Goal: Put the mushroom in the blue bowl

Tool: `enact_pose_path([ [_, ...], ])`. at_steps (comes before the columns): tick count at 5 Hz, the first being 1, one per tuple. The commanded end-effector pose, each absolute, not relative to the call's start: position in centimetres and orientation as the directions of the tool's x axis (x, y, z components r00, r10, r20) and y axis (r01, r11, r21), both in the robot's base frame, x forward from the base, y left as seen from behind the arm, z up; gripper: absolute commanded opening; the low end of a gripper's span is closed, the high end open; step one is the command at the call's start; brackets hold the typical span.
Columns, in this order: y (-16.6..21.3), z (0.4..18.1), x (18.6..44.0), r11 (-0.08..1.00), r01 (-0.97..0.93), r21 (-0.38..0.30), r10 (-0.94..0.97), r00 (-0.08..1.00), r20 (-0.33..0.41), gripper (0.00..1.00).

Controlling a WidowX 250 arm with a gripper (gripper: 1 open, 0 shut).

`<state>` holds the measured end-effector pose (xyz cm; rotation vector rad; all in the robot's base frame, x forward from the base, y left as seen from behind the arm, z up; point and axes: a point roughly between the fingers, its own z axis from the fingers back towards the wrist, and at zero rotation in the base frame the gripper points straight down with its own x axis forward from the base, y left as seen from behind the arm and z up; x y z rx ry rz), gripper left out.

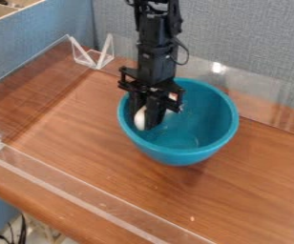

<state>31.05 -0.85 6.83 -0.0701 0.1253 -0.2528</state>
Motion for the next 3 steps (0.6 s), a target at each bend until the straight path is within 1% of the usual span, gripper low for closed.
enact_pose_path([
  [1,-1.73,11.23,31.88,0.943,0.327,-0.059,-0.328,0.945,-0.004,0.00],
  [3,-2.24,12.20,31.88,0.917,0.393,-0.065,-0.394,0.919,-0.004,0.00],
])
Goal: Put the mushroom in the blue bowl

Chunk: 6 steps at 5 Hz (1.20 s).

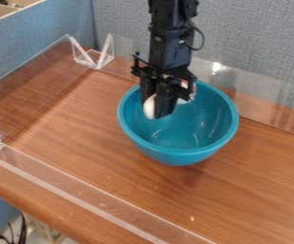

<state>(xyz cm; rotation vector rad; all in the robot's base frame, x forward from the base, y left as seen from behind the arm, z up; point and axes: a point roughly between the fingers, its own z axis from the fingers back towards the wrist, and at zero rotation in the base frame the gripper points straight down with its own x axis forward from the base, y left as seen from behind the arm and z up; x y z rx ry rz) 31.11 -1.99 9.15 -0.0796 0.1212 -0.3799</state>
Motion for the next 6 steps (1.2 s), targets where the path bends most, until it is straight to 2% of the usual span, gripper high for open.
enact_pose_path([
  [1,-2.4,11.9,32.6,0.923,0.379,-0.067,-0.381,0.925,-0.007,0.00],
  [3,-2.4,10.9,34.1,0.932,0.354,-0.073,-0.356,0.934,-0.016,0.00],
  [5,-1.9,9.5,34.7,0.899,0.430,-0.080,-0.433,0.901,-0.018,0.00],
  [6,-2.2,9.8,34.8,0.882,0.464,-0.085,-0.467,0.884,-0.016,0.00],
])
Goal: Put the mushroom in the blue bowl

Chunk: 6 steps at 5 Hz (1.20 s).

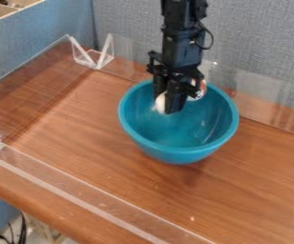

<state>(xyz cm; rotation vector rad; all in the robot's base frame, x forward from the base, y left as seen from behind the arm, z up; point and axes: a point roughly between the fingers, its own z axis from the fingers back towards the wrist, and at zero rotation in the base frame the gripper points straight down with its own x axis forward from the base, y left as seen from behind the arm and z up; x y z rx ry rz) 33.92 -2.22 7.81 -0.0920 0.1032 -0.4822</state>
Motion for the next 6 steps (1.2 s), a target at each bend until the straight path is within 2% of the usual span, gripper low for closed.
enact_pose_path([
  [1,-2.0,9.3,35.1,0.918,0.387,-0.090,-0.390,0.921,-0.017,1.00],
  [2,-1.7,8.9,35.4,0.947,0.308,-0.094,-0.311,0.950,-0.016,1.00],
  [6,-2.3,9.9,33.4,0.947,0.304,-0.101,-0.305,0.952,0.002,1.00],
])
